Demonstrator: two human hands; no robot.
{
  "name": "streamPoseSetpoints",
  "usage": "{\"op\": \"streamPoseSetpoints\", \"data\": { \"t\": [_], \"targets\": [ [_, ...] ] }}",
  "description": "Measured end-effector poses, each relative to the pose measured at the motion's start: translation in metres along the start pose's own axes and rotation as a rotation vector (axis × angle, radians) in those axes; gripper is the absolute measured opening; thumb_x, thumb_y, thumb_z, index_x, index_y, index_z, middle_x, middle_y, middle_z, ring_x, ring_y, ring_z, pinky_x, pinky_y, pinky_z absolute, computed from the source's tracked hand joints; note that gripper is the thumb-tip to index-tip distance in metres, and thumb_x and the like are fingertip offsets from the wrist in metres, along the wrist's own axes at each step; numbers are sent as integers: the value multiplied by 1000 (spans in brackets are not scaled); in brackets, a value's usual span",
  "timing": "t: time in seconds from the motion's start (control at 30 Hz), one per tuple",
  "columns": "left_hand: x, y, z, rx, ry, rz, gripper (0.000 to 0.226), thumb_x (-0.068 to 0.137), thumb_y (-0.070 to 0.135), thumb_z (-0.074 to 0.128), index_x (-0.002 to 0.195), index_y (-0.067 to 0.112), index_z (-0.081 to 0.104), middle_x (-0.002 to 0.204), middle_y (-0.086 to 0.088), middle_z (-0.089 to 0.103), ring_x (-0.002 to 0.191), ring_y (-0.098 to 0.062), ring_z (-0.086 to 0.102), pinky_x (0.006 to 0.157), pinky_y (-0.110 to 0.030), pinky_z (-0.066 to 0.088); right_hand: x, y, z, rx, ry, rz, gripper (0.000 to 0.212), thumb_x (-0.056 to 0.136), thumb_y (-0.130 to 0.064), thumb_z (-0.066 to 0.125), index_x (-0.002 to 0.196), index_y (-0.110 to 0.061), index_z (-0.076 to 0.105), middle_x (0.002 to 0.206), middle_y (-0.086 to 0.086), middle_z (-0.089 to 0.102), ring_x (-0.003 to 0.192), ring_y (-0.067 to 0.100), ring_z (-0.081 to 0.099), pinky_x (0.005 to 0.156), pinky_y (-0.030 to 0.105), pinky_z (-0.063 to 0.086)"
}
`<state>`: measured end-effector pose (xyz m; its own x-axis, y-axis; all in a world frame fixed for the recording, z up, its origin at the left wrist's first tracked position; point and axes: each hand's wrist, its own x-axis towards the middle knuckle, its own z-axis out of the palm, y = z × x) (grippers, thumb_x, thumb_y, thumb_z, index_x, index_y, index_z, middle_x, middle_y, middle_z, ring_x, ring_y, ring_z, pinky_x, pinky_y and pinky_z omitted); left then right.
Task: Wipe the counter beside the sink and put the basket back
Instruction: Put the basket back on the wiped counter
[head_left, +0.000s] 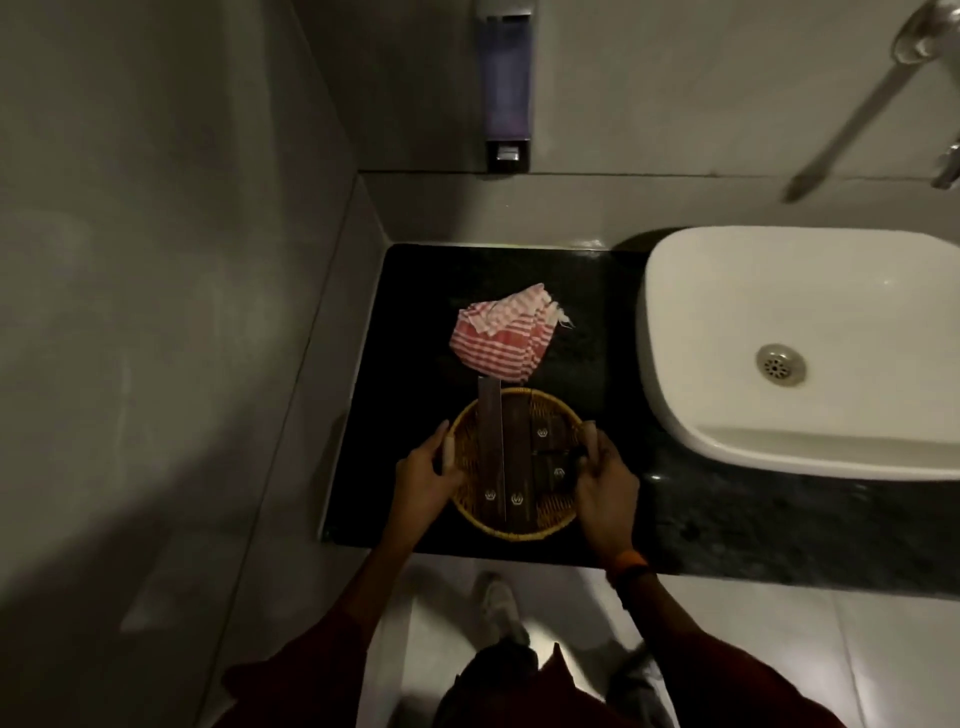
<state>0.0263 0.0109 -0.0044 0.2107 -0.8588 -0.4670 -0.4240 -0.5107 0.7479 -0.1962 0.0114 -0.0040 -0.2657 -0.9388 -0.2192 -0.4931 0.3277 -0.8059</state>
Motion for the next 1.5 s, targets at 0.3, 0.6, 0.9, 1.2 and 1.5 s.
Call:
{"op": "streamPoseSetpoints", "data": {
  "t": [0.3, 0.6, 0.9, 1.2, 1.5],
  "targets": [
    [77, 26, -17, -66, 152, -48, 36, 99, 26, 57, 130, 10, 61, 130, -12, 67, 120, -28, 64, 97, -32, 48, 58, -33, 16, -192, 171, 4, 30, 93, -27, 64, 120, -15, 71, 117, 11, 75, 111, 32, 68, 96, 43, 54],
    [217, 93, 8, 145, 27, -11, 78, 86, 34, 75, 148, 3, 39, 149, -24, 49, 136, -40, 49, 107, -44, 44, 175, -80, 99, -306, -97, 216, 64, 86, -60, 64, 123, -8, 61, 121, 17, 70, 110, 37, 67, 82, 38, 51],
    [184, 126, 3, -435, -153, -75, 47, 96, 53, 56, 98, 10, 76, 95, -10, 78, 87, -23, 76, 77, -31, 62, 171, -93, 29, 597, -173, 312, 18, 88, -19, 70, 97, -5, 76, 96, 16, 77, 104, 39, 72, 84, 42, 61],
    [75, 228, 87, -512, -249, 276, 25, 82, 36, 78, 102, 21, 79, 96, -5, 82, 87, -22, 78, 72, -30, 63, 134, -61, -151, 773, -152, 19, 29, 85, 8, 67, 105, -11, 76, 102, 12, 79, 93, 23, 75, 77, 29, 61],
    [-4, 352, 315, -392, -272, 85, 43, 92, 63, 50, 89, 26, 71, 88, 2, 79, 69, -9, 76, 63, -20, 60, 178, 60, -373, 733, 125, 85, 8, 87, -15, 72, 88, -15, 80, 85, 5, 82, 79, 16, 77, 68, 23, 60]
  ]
}}
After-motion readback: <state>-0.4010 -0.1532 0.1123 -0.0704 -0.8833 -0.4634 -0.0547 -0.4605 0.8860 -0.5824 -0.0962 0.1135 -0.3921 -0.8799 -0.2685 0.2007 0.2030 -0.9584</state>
